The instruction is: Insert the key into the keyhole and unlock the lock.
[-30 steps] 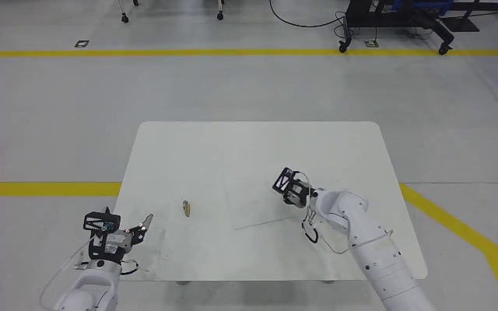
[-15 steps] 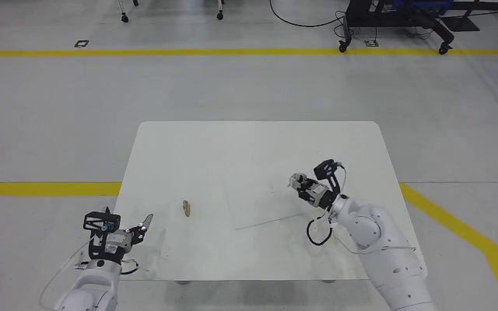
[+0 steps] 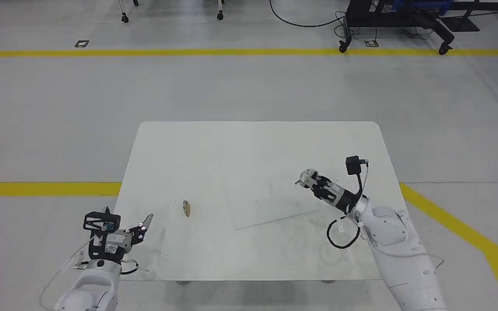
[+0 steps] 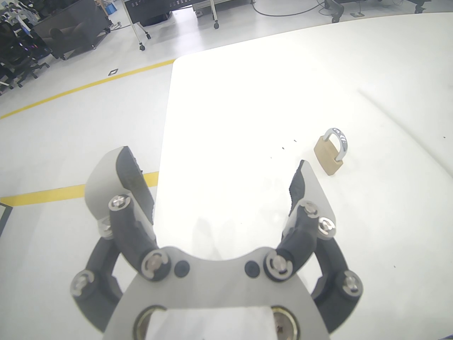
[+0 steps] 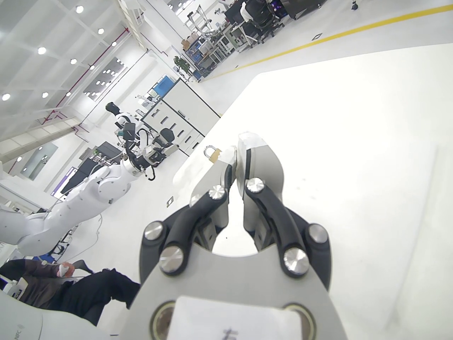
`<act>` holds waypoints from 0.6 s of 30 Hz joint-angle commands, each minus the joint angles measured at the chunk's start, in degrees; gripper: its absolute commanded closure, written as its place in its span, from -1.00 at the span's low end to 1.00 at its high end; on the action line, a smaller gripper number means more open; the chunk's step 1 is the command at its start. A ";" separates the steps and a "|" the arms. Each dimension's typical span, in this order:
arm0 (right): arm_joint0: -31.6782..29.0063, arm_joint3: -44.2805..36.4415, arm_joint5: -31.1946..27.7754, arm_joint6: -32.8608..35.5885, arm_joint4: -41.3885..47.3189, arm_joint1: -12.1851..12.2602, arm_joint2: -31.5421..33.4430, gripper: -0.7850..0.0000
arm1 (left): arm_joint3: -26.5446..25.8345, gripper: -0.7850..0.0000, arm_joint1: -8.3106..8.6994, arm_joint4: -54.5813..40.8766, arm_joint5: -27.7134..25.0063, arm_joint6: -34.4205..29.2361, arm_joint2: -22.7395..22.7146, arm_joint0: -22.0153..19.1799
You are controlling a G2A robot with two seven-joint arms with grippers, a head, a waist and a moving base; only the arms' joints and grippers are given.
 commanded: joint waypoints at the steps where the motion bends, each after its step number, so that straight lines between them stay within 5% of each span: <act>1: 0.00 -0.01 0.00 0.01 0.01 0.00 0.00 1.00 | -0.24 -1.00 0.02 0.94 0.41 0.14 -0.13 -0.11; 4: 0.00 -0.01 0.00 0.01 0.01 0.00 0.00 1.00 | -4.66 -1.00 -0.16 -8.31 -5.93 -0.43 0.07 1.67; 11: 0.00 -0.01 0.00 0.01 0.01 0.00 0.00 1.00 | -13.25 -1.00 0.57 -36.28 -23.45 -18.38 -2.60 0.63; 14: 0.00 -0.01 0.00 0.01 0.01 0.00 0.00 1.00 | -10.59 -1.00 0.83 -55.73 -25.03 -30.95 0.59 -5.31; 16: 0.00 -0.01 0.00 0.01 0.01 0.00 0.00 1.00 | -8.44 -1.00 1.07 -60.62 -22.12 -38.51 2.33 -10.27; 18: 0.00 -0.01 0.00 0.01 0.01 0.00 0.00 1.00 | -8.44 -1.00 1.07 -60.62 -22.12 -38.51 2.33 -10.27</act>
